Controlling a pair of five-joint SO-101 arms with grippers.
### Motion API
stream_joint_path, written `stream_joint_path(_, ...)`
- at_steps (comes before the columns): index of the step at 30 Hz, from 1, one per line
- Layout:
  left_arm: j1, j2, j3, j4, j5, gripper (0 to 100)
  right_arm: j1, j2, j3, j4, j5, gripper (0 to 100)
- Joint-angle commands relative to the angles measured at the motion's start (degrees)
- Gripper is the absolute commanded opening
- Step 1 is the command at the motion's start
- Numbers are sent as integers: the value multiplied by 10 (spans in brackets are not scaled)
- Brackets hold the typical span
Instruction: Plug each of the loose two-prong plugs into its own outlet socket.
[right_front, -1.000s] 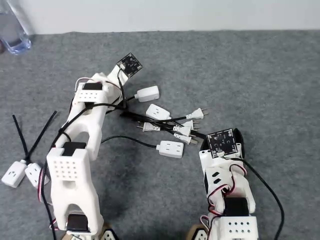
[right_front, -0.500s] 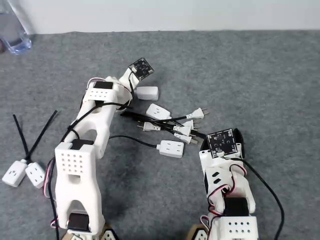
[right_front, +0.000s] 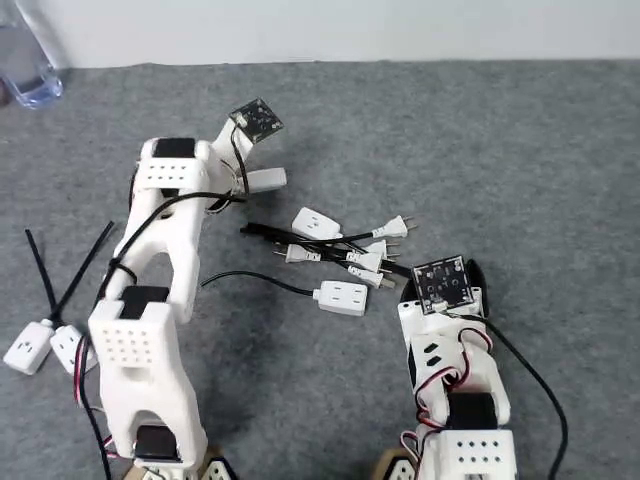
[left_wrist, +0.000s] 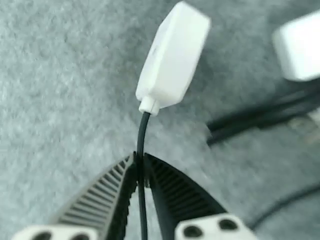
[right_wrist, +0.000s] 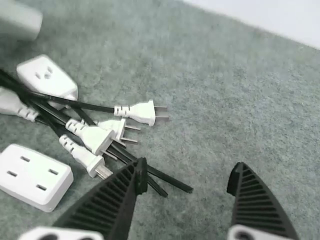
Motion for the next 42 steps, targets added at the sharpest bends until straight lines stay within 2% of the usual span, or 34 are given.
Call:
stream_joint_path(1, -4, -80, -22, 76, -1, 12, -1, 49, 7, -51, 5, 256)
stream_joint_path(6, -29, -132, -20, 172, -2, 12, -1, 87, 7, -88, 5, 256)
stream_joint_path(12, -144, -165, -22, 244, -70, 12, -1, 87, 7, -87, 5, 256)
stream_joint_path(22, -325, -193, 9, 272, -159, 12, -3, 87, 7, -89, 5, 256)
stream_joint_path(34, -475, -190, 55, 272, -263, 13, -4, 87, 7, -89, 5, 256)
stream_joint_path(37, -502, -189, 56, 272, -269, 63, -4, 87, 7, -89, 5, 256)
stream_joint_path(42, -535, -188, 57, 272, -270, 229, -4, 87, 7, -89, 5, 256)
